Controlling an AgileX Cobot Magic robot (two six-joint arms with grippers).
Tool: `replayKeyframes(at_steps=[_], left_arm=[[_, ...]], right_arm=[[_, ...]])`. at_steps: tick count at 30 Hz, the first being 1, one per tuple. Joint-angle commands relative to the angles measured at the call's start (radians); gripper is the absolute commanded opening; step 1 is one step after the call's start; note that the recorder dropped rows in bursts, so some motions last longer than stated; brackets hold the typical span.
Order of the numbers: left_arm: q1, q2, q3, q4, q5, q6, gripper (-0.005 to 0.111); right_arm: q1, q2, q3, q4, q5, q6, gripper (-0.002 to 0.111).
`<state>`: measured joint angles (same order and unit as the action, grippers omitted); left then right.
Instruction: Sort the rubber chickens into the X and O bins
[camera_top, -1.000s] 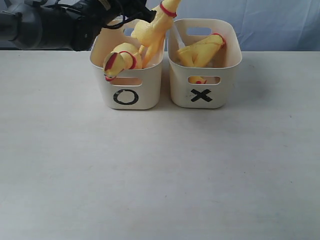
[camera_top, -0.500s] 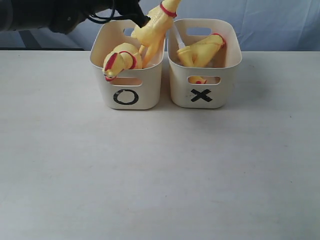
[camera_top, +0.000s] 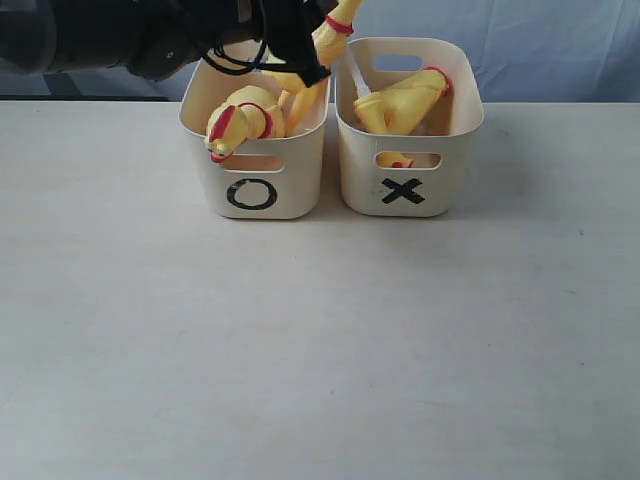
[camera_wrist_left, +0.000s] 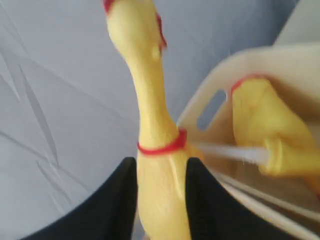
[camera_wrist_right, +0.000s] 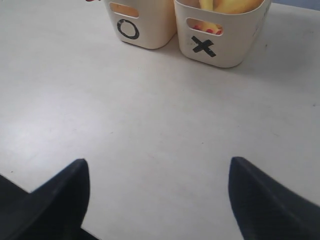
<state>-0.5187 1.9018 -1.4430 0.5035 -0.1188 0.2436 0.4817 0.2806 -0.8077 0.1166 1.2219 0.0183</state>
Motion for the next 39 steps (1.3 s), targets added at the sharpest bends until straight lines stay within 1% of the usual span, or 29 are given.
replayKeyframes(at_steps=[1, 2, 4, 6, 7, 10, 13, 18, 23, 28, 30, 33, 35, 39], left_arm=[[0.010, -0.050, 0.018, -0.030, 0.274, -0.009, 0.006], [0.019, -0.071, 0.031, -0.039, 0.283, -0.009, 0.000], [0.033, -0.115, 0.051, -0.089, 0.279, -0.009, 0.000], [0.048, -0.163, 0.068, -0.139, 0.306, -0.005, 0.000], [0.050, -0.184, 0.078, -0.141, 0.342, -0.005, 0.000], [0.062, -0.232, 0.116, -0.141, 0.507, 0.000, 0.000], [0.080, -0.292, 0.185, -0.172, 0.605, 0.000, 0.000], [0.097, -0.445, 0.335, -0.296, 0.656, 0.000, 0.000], [0.097, -0.681, 0.507, -0.417, 0.741, 0.000, 0.000], [0.097, -0.976, 0.666, -0.530, 0.843, -0.004, 0.000], [0.097, -1.083, 0.691, -0.540, 0.907, -0.034, 0.000], [0.097, -1.232, 0.698, -0.540, 1.032, -0.142, 0.000], [0.097, -1.309, 0.698, -0.538, 1.102, -0.157, 0.000], [0.097, -1.404, 0.698, -0.521, 1.143, -0.157, 0.000]], right_arm=[[-0.003, -0.007, 0.005, -0.025, -0.001, -0.005, 0.072], [-0.003, -0.007, 0.005, -0.025, -0.001, -0.005, 0.072], [-0.003, -0.007, 0.005, -0.025, -0.001, -0.005, 0.072], [-0.003, -0.007, 0.005, -0.025, -0.001, -0.005, 0.072], [-0.003, -0.007, 0.005, -0.025, -0.001, -0.005, 0.072], [-0.003, -0.007, 0.005, -0.027, -0.001, -0.005, 0.072], [-0.003, -0.007, 0.005, -0.041, -0.001, -0.005, 0.072], [-0.003, -0.007, 0.005, -0.062, -0.001, -0.005, 0.072], [-0.003, -0.007, 0.005, -0.062, -0.001, -0.005, 0.072], [-0.003, -0.007, 0.005, -0.062, -0.001, -0.003, 0.072], [-0.003, -0.007, 0.005, -0.060, -0.001, -0.003, 0.072], [-0.003, -0.007, 0.005, -0.060, -0.001, -0.003, 0.072], [-0.003, -0.007, 0.005, -0.060, -0.001, -0.003, 0.072], [-0.003, -0.007, 0.005, -0.060, -0.001, -0.003, 0.072]])
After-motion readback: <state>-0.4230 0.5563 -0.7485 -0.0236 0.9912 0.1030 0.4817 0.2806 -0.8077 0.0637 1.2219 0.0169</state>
